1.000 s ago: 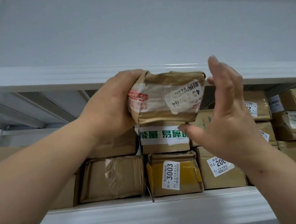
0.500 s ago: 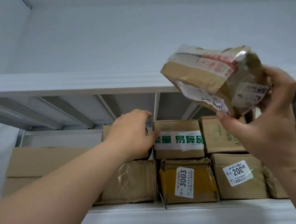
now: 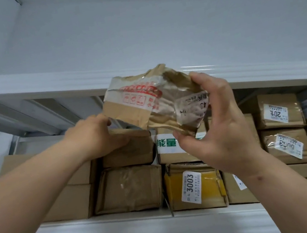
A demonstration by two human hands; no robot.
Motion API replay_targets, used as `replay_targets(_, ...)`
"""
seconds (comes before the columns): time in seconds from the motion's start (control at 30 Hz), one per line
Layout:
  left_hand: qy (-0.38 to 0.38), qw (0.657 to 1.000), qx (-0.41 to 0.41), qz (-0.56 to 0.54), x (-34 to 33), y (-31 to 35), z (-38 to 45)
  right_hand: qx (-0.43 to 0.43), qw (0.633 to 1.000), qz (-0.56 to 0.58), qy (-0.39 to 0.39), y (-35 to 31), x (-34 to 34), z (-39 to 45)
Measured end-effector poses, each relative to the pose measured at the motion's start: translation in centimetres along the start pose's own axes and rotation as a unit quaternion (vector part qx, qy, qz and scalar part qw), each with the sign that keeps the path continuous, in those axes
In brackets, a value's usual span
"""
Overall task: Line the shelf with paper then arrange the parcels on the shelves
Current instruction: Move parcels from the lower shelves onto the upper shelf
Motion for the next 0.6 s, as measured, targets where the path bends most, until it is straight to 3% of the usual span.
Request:
replay_targets(0.1,-0.051,0.998,-0.012,-0.036,-0.6,-1.6,-0.3,0.008,0.999,-0.020,-0.033,-0.8,-2.3,0.8)
replay_targets(0.27,-0.034,0.991,-0.014,-0.132,-0.3,-2.6,-0.9,0.012,0.994,-0.075,-0.080,-1.2,-5.3,0.5)
replay_targets(0.43,-0.094,0.986,-0.009,-0.140,-0.7,-3.1,-0.1,-0.022,0.991,-0.106,-0.081,-0.4,-5.7,0.1)
replay_targets(0.6,-0.098,0.978,0.003,-0.185,-0.4,-3.4,0.2,-0.096,0.984,-0.111,-0.097,0.8,-6.3,0.4)
Point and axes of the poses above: each hand's wrist, its own z-axis towards the middle knuckle, its own x-axis out of the back of the hand, y = z × x, the point moved 7 cm from there along z, towards the middle knuckle, and after that the axes turned 10 degrees about x, right-handed, at the moved point
